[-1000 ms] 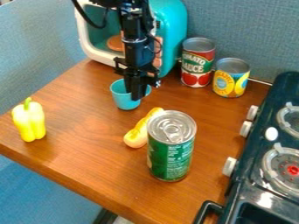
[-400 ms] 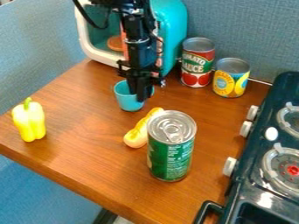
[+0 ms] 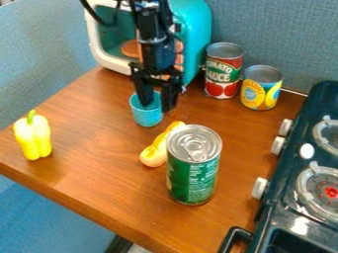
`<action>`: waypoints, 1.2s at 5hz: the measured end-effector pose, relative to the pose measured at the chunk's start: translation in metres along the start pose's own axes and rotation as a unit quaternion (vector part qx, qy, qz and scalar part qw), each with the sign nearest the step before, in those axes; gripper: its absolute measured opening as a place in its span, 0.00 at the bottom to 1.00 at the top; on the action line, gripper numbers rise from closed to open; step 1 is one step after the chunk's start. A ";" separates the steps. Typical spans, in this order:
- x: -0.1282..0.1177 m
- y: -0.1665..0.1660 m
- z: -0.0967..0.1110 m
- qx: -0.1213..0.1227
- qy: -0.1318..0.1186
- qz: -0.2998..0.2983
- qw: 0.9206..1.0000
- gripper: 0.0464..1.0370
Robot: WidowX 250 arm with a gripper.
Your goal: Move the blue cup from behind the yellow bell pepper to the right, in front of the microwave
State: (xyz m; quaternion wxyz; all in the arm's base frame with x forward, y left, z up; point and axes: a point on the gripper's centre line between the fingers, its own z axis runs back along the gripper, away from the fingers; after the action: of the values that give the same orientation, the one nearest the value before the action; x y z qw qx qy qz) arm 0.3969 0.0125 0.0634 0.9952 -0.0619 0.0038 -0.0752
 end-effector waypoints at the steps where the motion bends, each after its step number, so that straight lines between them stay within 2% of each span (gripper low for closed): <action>1: -0.009 0.005 0.015 0.007 -0.013 -0.001 1.000 0.97; 2: -0.040 0.026 0.056 0.026 -0.058 0.027 0.998 0.97; 3: -0.077 0.056 0.070 0.105 0.006 0.064 0.992 0.97; 4: -0.105 0.073 0.072 0.101 0.061 0.102 0.988 0.96; 5: -0.119 0.084 0.068 0.089 0.078 0.103 0.988 0.96; 6: -0.128 0.084 0.052 0.089 0.095 0.085 0.988 0.96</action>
State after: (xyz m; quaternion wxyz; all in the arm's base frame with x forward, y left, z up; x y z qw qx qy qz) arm 0.2835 0.1204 0.1044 0.9947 0.0347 0.0965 0.0047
